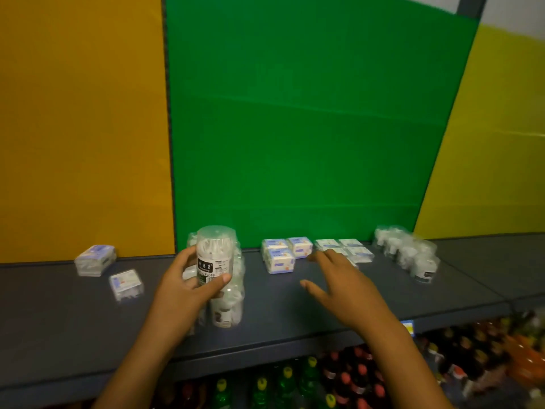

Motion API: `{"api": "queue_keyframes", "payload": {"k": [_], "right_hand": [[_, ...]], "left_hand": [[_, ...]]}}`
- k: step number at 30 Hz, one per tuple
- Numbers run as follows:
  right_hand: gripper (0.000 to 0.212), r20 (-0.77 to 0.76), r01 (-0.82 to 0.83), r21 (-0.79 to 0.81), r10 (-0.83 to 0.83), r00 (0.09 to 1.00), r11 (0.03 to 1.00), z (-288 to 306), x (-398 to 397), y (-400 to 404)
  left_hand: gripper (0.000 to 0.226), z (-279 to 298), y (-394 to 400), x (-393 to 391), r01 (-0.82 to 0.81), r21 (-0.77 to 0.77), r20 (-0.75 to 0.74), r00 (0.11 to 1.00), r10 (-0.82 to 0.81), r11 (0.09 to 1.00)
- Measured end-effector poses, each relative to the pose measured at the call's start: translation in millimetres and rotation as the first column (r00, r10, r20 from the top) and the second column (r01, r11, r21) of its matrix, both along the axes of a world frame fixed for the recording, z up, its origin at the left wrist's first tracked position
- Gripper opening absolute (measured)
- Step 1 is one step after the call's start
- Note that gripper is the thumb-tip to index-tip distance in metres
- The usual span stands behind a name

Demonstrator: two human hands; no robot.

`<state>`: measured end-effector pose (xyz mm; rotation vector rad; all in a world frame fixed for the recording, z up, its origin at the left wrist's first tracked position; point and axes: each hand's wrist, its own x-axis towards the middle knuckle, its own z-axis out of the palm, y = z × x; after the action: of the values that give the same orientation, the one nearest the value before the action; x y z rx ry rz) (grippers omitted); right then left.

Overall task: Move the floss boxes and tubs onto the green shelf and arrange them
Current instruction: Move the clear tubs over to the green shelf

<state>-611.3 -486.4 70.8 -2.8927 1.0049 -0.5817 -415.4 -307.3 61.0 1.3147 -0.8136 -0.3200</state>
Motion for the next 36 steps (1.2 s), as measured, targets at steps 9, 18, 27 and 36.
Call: {"api": "queue_keyframes", "payload": {"k": [9, 18, 27, 36], "right_hand": [[0.055, -0.002, 0.141, 0.013, -0.141, 0.990, 0.990, -9.9, -130.5, -40.5], [0.061, -0.036, 0.250, -0.018, -0.251, 0.967, 0.968, -17.1, -216.0, -85.7], [0.069, -0.036, 0.299, -0.048, -0.301, 0.953, 0.953, -26.4, -258.0, -158.7], [0.074, -0.015, 0.318, -0.065, -0.320, 0.947, 0.946, -11.1, -273.9, -269.8]], "left_hand": [[0.052, -14.6, -66.1, -112.6, 0.125, 0.012, -0.019, 0.992, -0.125, 0.992], [0.045, -24.6, -126.9, -183.1, 0.231, 0.024, -0.080, 0.970, -0.228, 0.973], [0.046, -35.2, -228.0, -213.4, 0.247, 0.072, 0.042, 0.967, -0.251, 0.966], [0.055, -26.3, -352.3, -224.7, 0.183, 0.109, 0.149, 0.969, -0.198, 0.977]]}}
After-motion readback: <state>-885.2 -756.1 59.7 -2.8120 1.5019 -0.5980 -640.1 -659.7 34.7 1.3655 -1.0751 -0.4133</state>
